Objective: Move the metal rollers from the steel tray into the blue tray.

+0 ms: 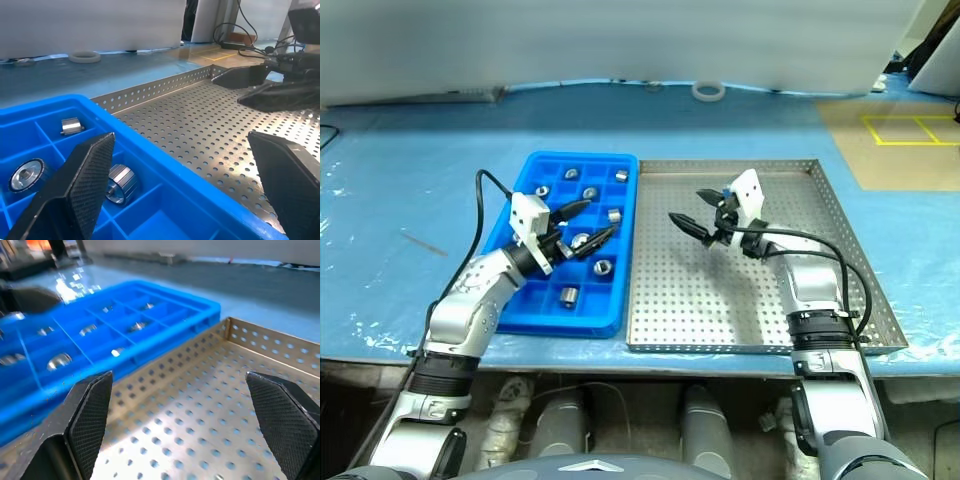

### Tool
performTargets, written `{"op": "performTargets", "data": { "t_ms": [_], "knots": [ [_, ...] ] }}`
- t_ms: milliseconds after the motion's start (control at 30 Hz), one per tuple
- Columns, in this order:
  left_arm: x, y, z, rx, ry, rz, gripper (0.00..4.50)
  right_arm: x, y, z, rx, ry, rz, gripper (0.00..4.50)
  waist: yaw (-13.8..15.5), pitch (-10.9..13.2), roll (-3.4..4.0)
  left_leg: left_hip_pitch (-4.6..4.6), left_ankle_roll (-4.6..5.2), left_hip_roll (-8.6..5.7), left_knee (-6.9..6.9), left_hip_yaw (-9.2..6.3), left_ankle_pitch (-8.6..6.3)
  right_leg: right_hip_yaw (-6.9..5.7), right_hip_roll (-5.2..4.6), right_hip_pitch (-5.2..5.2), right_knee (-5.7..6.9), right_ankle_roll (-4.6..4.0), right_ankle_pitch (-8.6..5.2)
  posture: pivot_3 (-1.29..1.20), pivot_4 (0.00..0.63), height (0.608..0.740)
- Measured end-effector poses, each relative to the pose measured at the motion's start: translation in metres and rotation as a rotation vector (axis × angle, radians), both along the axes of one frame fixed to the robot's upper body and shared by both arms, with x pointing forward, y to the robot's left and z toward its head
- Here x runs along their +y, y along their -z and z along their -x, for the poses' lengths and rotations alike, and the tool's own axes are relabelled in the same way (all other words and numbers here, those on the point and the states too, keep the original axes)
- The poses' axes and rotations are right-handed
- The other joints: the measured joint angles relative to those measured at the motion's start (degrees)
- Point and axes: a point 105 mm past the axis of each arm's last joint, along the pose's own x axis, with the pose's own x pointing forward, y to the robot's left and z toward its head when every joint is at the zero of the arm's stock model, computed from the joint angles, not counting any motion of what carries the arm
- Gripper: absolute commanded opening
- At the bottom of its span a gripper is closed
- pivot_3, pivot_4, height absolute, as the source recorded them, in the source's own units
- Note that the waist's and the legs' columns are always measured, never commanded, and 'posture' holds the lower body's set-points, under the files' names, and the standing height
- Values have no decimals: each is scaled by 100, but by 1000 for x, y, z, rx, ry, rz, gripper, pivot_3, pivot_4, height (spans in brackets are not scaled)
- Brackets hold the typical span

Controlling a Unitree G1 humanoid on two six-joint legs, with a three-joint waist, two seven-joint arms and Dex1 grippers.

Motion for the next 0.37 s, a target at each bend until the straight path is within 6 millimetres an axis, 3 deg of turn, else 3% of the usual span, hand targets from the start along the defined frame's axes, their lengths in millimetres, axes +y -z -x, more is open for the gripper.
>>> {"op": "performTargets", "data": {
  "t_ms": [367],
  "knots": [
    [-4,1,2,-2,32,-12,4500,-9,4,1,-49,11,49,4461,-4,0,0,-1,1,0,0,0,0,0,0,-2,0,0,0,-126,150,740]
  ]
}}
